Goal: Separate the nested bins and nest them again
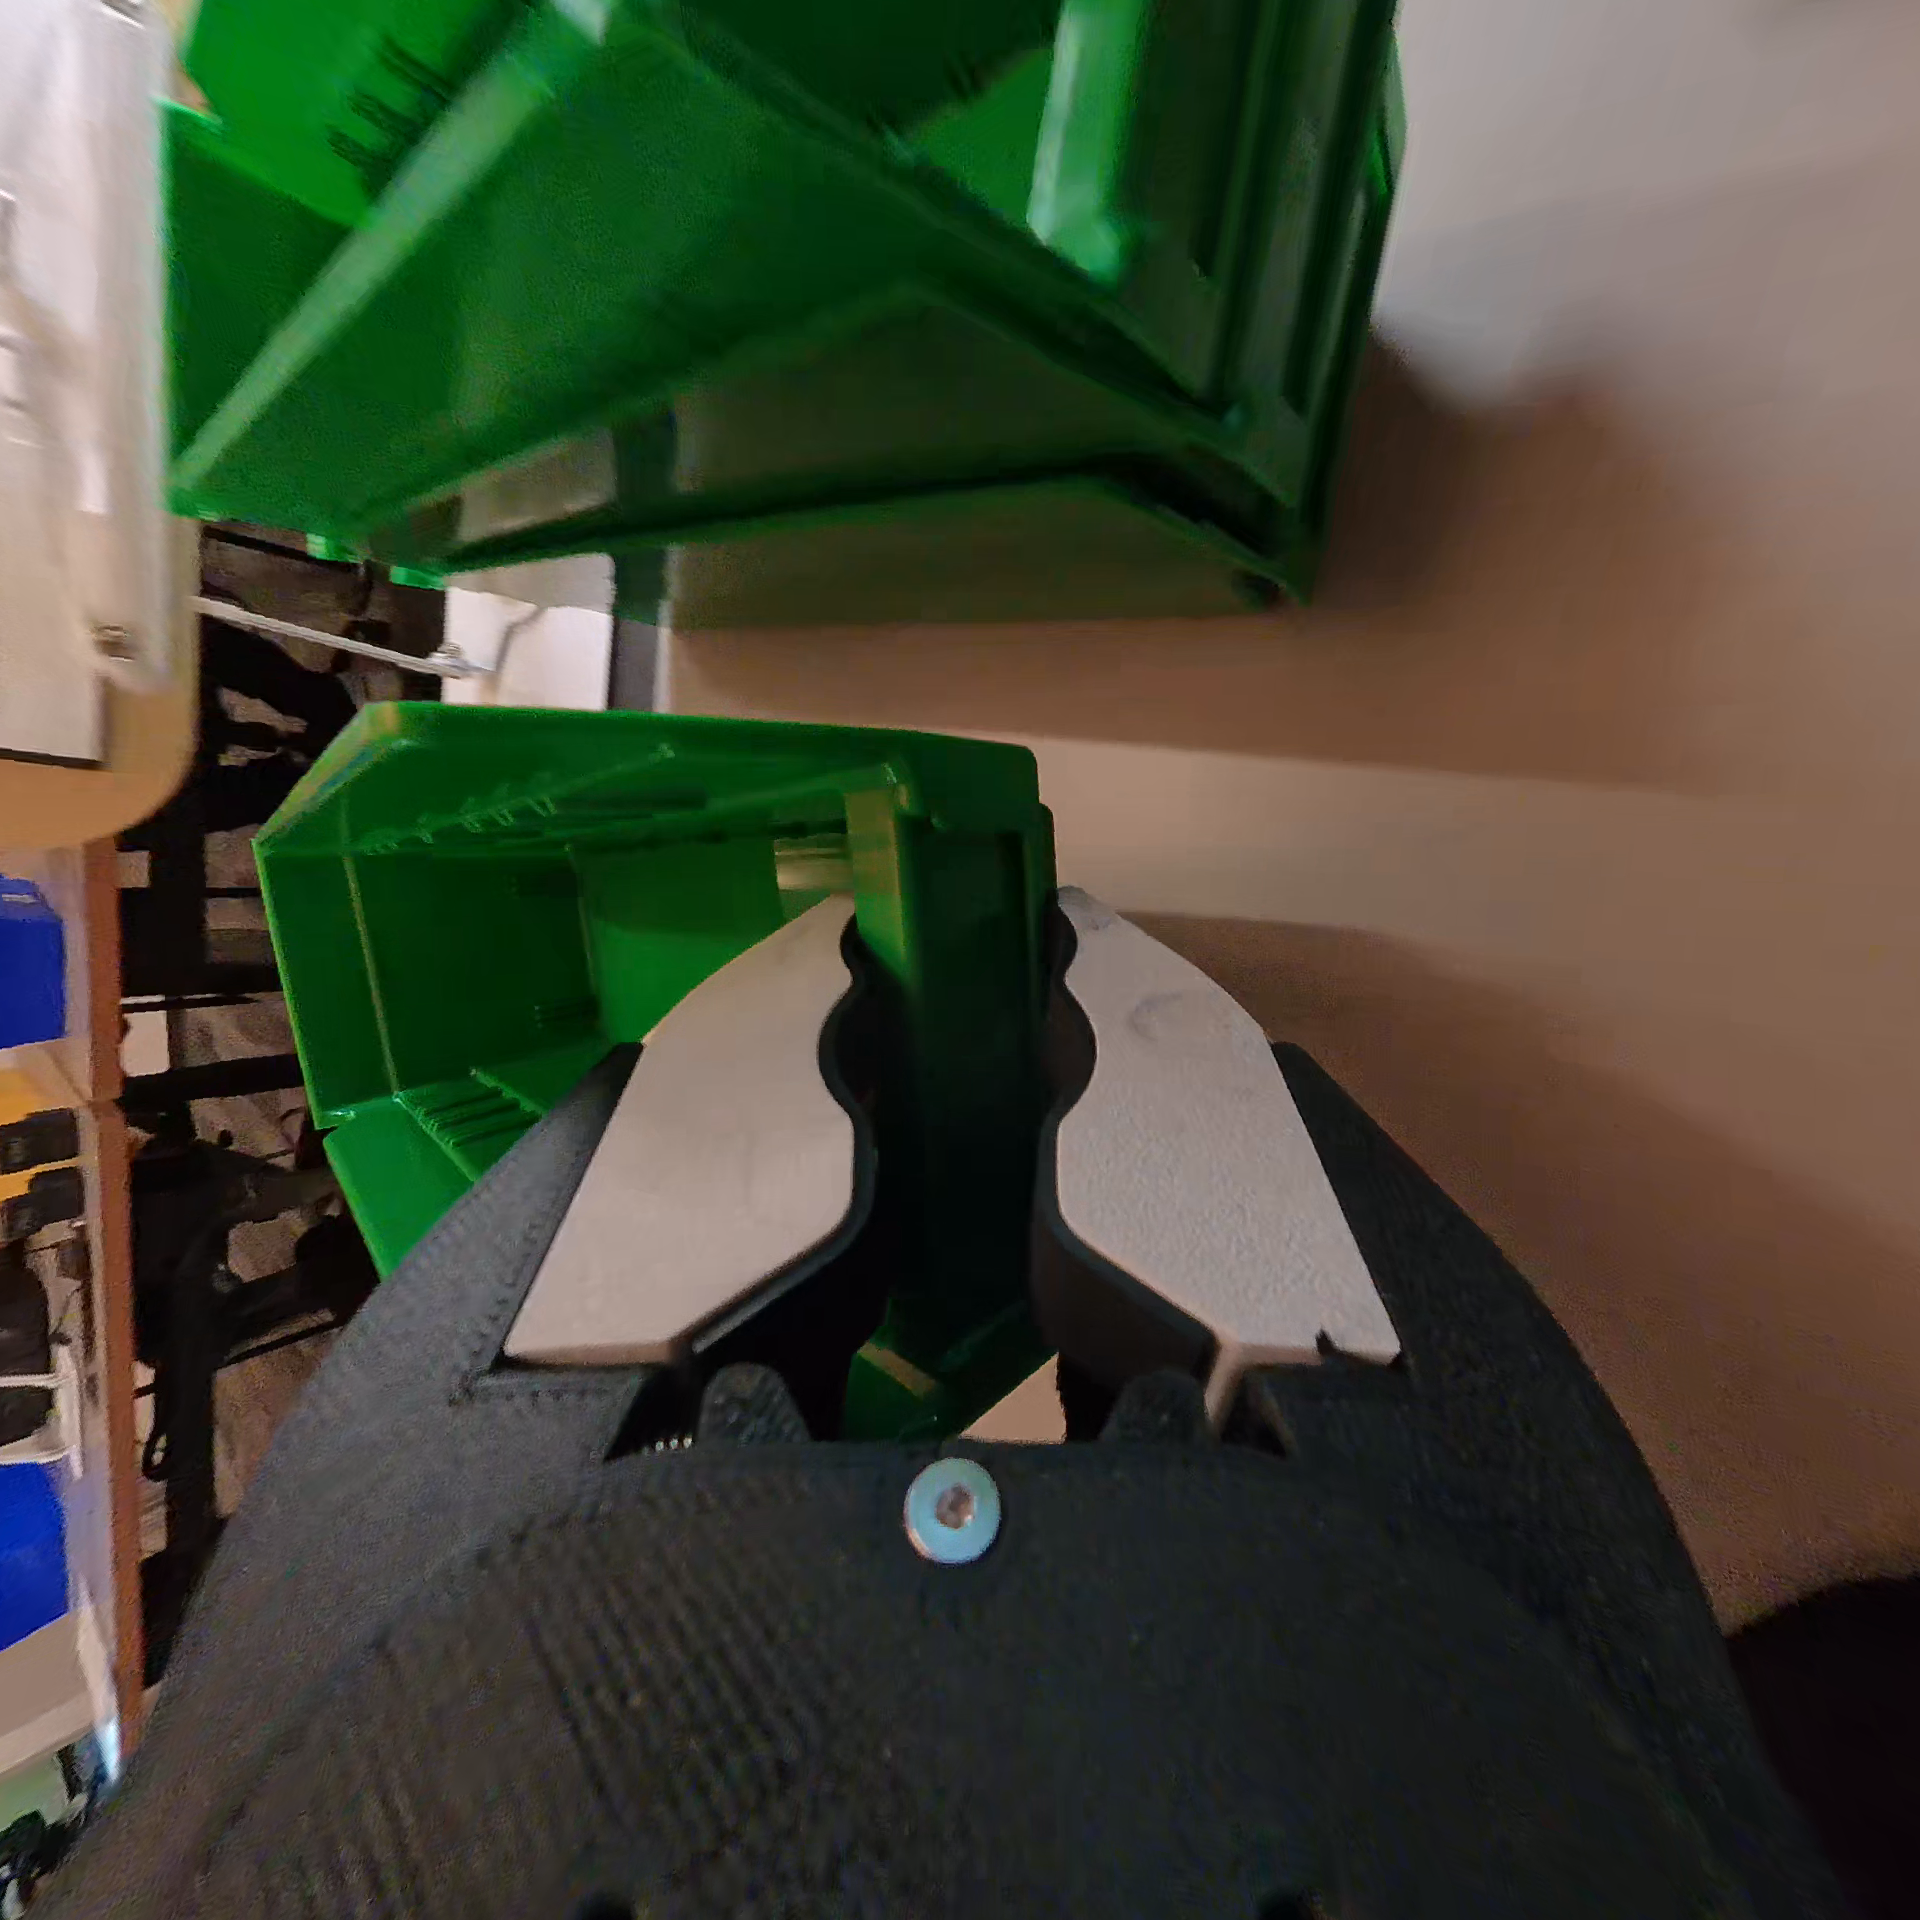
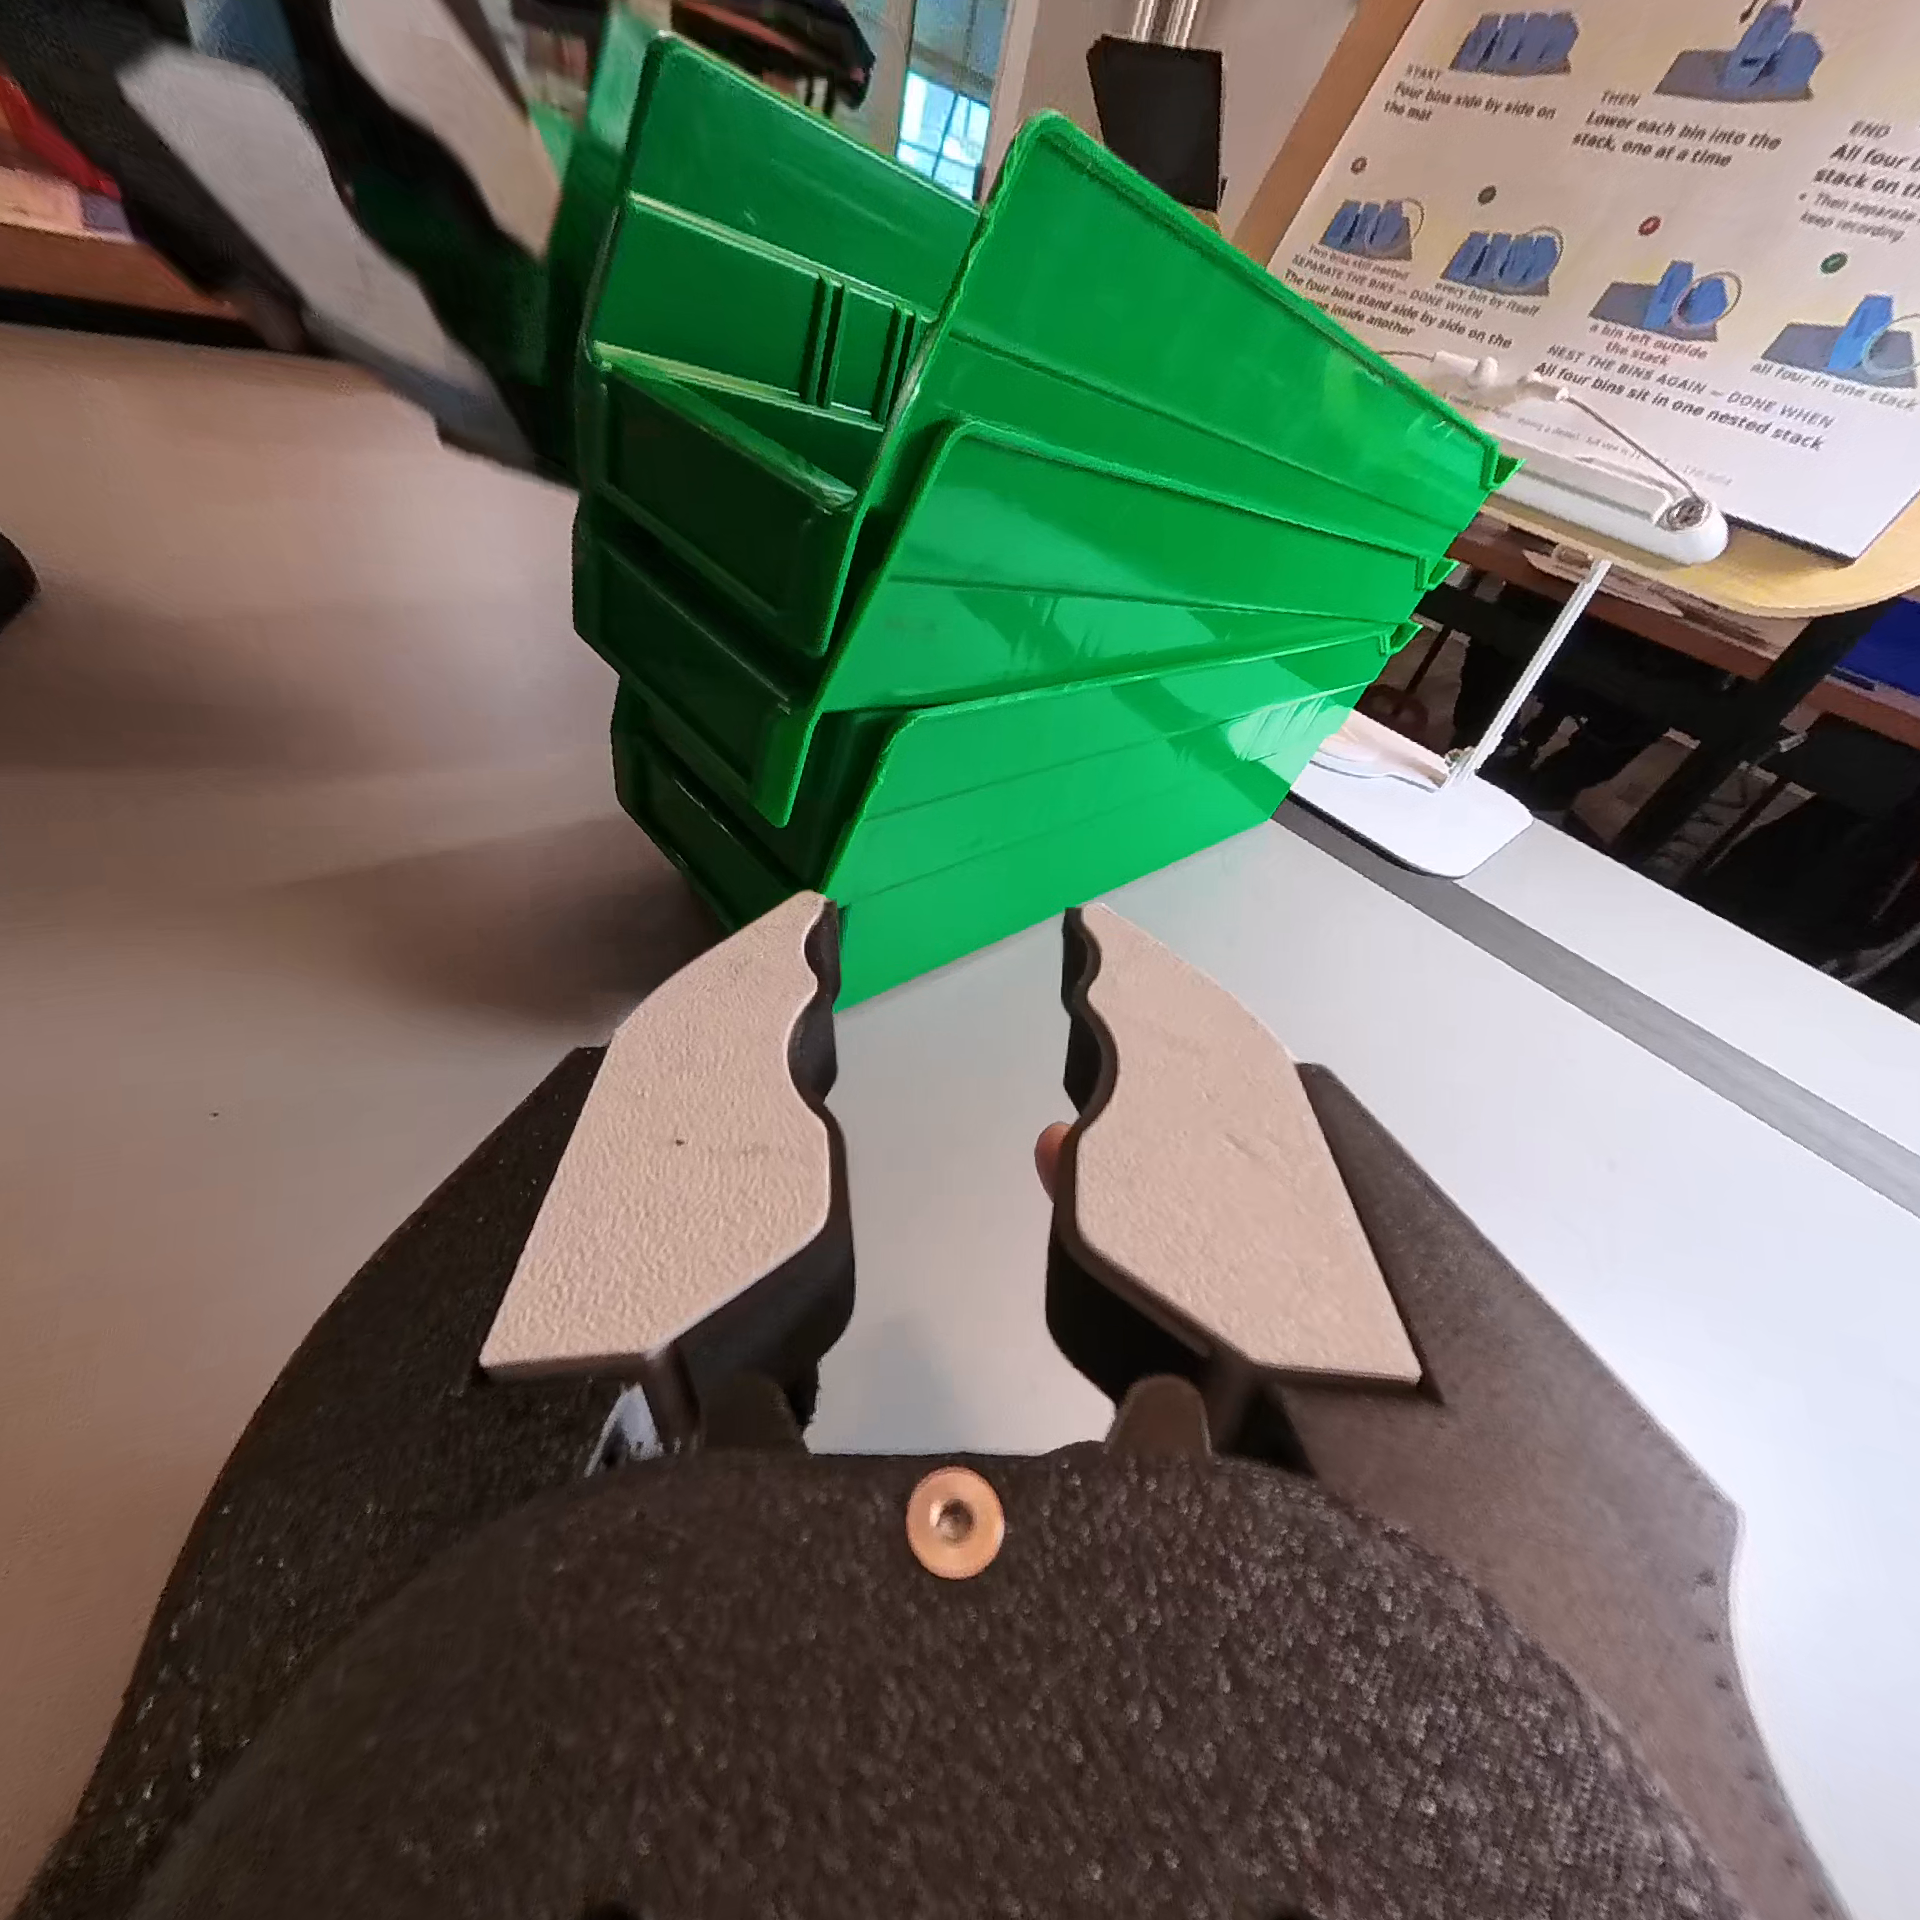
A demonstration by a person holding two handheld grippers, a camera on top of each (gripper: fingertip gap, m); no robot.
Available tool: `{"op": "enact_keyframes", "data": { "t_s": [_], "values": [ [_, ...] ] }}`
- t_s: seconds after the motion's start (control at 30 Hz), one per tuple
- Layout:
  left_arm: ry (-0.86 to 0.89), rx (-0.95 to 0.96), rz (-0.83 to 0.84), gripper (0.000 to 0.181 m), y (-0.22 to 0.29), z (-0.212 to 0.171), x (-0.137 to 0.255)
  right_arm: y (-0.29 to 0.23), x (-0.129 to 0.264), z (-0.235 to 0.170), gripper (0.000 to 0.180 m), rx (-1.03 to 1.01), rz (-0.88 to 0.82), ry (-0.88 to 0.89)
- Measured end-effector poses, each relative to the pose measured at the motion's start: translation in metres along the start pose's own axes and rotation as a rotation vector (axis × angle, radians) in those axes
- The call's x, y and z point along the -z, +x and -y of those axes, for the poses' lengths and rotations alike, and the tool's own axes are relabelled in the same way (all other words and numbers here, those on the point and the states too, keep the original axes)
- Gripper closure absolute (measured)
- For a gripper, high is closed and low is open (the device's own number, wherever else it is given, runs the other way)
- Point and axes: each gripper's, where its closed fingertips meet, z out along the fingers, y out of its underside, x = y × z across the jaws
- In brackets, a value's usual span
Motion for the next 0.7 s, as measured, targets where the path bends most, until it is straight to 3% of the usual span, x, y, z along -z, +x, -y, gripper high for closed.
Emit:
{"op": "enact_keyframes", "data": {
  "t_s": [0.43, 0.6, 0.7],
  "values": [
    [0.060, -0.081, 0.116, 0.151, 0.035, -0.042, -0.056, -0.003, 0.000, 0.000, 0.135, 0.001, 0.012, 0.002],
    [0.181, 0.064, 0.052, 0.138, 0.039, -0.030, -0.041, -0.003, -0.001, -0.001, 0.135, 0.001, 0.012, -0.003],
    [0.298, 0.154, 0.035, 0.140, 0.037, -0.011, -0.021, -0.004, -0.002, -0.002, 0.135, 0.005, 0.014, -0.009]
  ]
}}
